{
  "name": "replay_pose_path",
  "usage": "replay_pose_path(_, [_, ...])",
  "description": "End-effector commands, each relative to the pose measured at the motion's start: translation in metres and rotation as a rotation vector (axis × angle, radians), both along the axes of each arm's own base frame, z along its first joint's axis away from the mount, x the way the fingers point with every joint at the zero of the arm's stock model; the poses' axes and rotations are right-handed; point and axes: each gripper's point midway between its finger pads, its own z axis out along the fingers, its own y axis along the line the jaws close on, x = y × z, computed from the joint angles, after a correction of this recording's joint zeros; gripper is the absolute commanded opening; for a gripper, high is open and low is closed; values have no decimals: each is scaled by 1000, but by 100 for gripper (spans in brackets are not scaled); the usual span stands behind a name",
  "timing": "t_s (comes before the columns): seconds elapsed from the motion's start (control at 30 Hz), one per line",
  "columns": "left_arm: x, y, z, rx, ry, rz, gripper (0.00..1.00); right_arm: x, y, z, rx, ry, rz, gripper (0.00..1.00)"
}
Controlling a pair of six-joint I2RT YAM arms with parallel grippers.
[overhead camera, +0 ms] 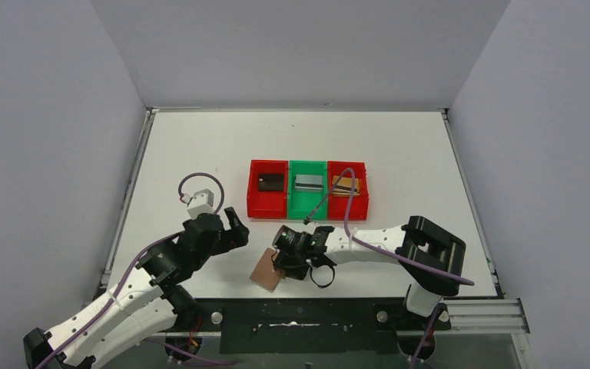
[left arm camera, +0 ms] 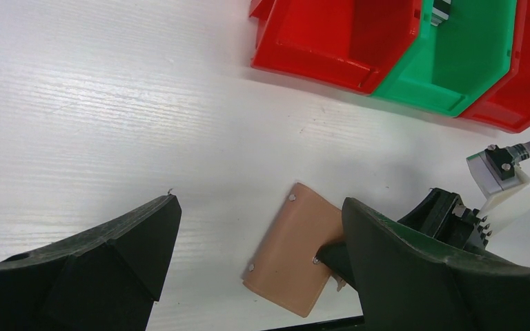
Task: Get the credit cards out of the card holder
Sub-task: Open the card holder at the center of the board.
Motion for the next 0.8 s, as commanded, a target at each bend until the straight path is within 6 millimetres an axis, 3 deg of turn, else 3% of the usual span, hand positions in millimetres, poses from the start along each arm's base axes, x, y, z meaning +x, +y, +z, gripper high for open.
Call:
replay_pose_path(0.0, [9,-5,12,-26,-51,1,89,0,1,7,6,-11,10,38])
replay_pose_path(0.77, [5,-13,-3,-18,22,-21,89,-7,-1,13,31,-33,57,35])
